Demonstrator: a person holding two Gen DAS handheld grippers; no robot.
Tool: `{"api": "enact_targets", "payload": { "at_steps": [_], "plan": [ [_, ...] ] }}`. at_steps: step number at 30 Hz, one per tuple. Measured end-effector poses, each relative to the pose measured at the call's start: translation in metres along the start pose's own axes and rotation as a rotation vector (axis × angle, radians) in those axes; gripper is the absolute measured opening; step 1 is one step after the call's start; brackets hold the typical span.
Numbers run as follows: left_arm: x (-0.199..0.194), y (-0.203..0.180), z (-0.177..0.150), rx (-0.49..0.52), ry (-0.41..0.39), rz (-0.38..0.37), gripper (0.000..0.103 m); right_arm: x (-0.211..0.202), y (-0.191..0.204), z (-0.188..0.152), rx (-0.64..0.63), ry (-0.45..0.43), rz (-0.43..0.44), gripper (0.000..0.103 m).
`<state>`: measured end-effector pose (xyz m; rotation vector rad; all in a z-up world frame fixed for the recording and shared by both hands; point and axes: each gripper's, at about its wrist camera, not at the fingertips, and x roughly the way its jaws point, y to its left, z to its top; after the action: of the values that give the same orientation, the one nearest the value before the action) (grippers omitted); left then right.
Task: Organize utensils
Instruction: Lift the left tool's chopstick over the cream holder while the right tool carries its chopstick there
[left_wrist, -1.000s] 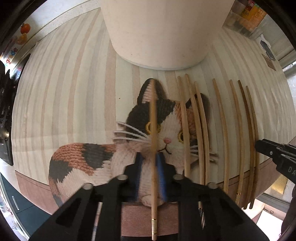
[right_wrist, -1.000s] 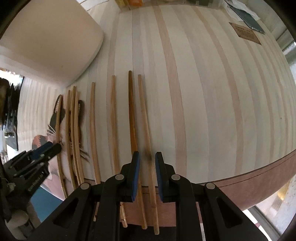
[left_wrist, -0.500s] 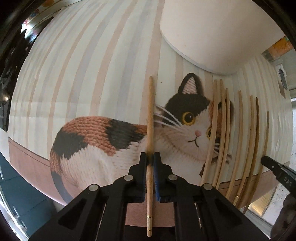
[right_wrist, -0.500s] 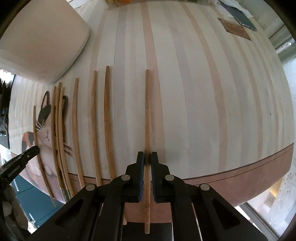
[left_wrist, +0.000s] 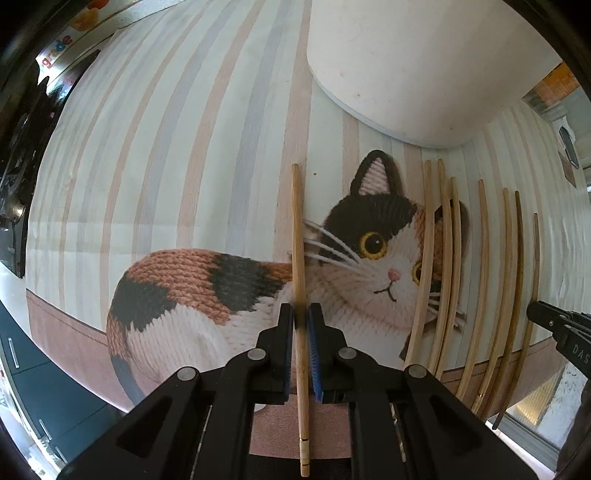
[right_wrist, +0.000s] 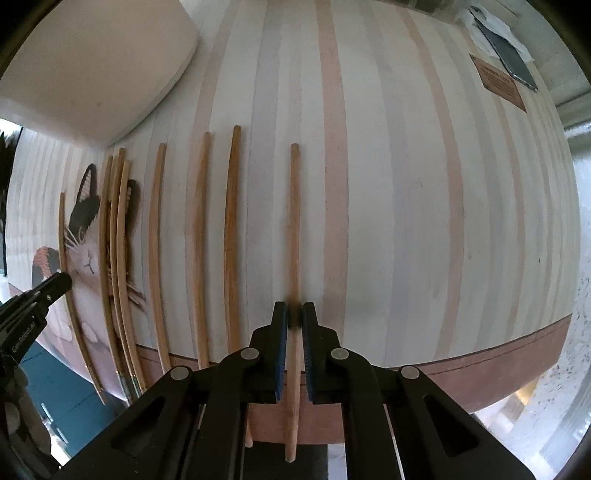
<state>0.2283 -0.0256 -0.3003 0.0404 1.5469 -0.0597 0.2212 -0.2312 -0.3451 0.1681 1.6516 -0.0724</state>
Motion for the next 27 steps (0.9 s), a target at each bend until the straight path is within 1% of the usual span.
{"api": "enact_targets", "payload": {
  "at_steps": [3, 4, 8, 9, 12, 14, 19, 22, 27],
  "plan": [
    [0.0, 0.001, -0.004, -0.001, 0.003, 0.0, 0.007, 0.0, 0.003, 0.006, -0.008, 0.0, -0.009, 0.009],
    [0.0, 0.001, -0.005, 0.005, 0.005, 0.001, 0.007, 0.004, 0.015, 0.007, -0.008, -0.005, -0.011, 0.009],
    [0.002, 0.003, -0.004, 0.011, 0.011, -0.002, 0.007, 0.004, 0.019, 0.014, -0.019, -0.02, -0.024, 0.009],
    [0.002, 0.004, -0.004, 0.009, 0.01, -0.003, 0.005, 0.002, 0.032, 0.028, -0.019, -0.02, -0.027, 0.009],
    [0.001, 0.006, -0.004, -0.007, 0.002, 0.007, 0.004, 0.001, 0.035, 0.027, 0.004, -0.035, -0.018, 0.007],
    [-0.005, 0.01, -0.004, -0.015, -0.018, 0.008, 0.004, -0.004, 0.029, 0.022, 0.029, -0.046, -0.005, 0.007],
    [-0.027, 0.015, 0.001, -0.021, -0.084, 0.018, 0.004, -0.013, 0.015, 0.021, 0.07, -0.085, 0.026, 0.007],
    [-0.039, 0.018, 0.004, -0.024, -0.113, 0.019, 0.004, -0.027, 0.014, 0.024, 0.073, -0.114, 0.039, 0.007],
    [-0.061, 0.028, 0.009, -0.053, -0.16, -0.002, 0.004, -0.055, 0.011, 0.027, 0.09, -0.163, 0.074, 0.007]
  ]
}}
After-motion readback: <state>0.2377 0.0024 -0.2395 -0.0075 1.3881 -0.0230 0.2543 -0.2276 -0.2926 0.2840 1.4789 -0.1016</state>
